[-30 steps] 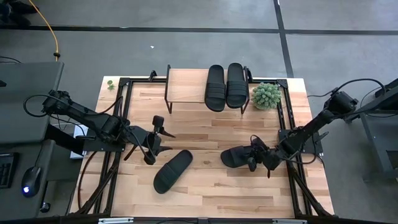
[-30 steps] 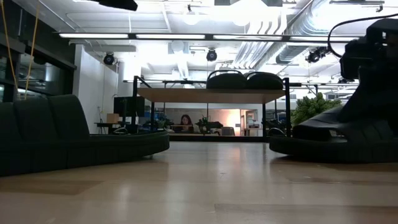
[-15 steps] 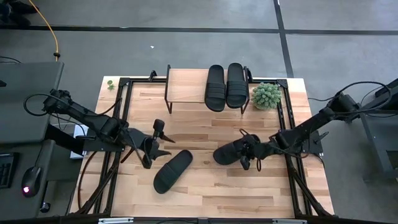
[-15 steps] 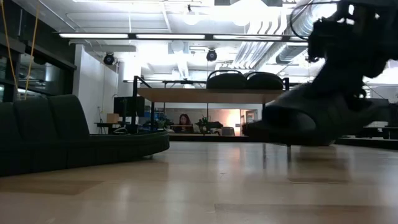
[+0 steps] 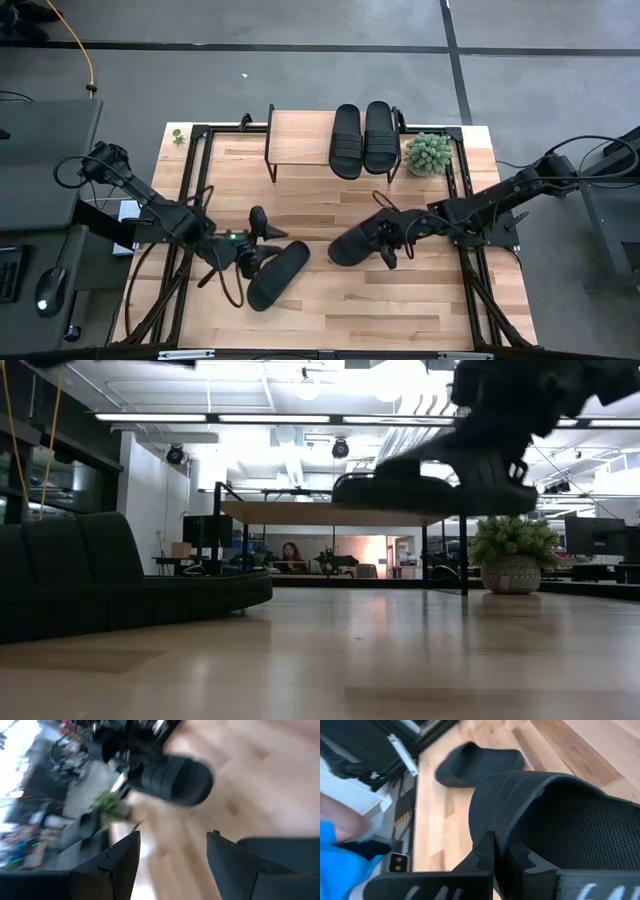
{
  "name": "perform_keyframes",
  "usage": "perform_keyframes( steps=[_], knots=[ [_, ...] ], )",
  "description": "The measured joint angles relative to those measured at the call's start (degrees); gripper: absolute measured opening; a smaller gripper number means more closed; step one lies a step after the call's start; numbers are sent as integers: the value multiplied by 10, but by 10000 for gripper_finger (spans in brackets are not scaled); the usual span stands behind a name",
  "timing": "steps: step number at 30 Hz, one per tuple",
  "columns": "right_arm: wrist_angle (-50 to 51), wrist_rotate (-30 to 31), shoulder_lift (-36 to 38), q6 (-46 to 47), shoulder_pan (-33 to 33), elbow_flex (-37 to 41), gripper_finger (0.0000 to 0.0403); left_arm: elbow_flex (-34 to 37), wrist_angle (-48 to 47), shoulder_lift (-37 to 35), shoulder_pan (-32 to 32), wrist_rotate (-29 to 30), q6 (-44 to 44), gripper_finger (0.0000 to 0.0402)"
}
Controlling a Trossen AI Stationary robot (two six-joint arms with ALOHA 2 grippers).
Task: Pick and place slides into the shelf
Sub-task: Put the black slipper on the shelf
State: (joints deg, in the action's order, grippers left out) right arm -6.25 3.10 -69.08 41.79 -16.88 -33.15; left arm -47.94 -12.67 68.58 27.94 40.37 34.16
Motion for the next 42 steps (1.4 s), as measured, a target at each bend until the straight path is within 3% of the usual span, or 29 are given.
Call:
perform_keyframes(
  steps=[9, 23, 33, 42],
  knots=[
    [13, -22, 0, -48, 8, -51, 0, 0, 77, 42, 3, 91, 67, 211],
    [-1, -30, -7, -63, 28, -70, 0, 0, 138, 60, 2, 100, 106, 211],
    [-92, -98, -70, -78, 69, -71, 0, 0, 149, 60, 2, 88, 106, 211],
    [-61, -142, -155, -131, 90, -181, 0, -1, 164, 74, 2, 66, 119, 211]
  ],
)
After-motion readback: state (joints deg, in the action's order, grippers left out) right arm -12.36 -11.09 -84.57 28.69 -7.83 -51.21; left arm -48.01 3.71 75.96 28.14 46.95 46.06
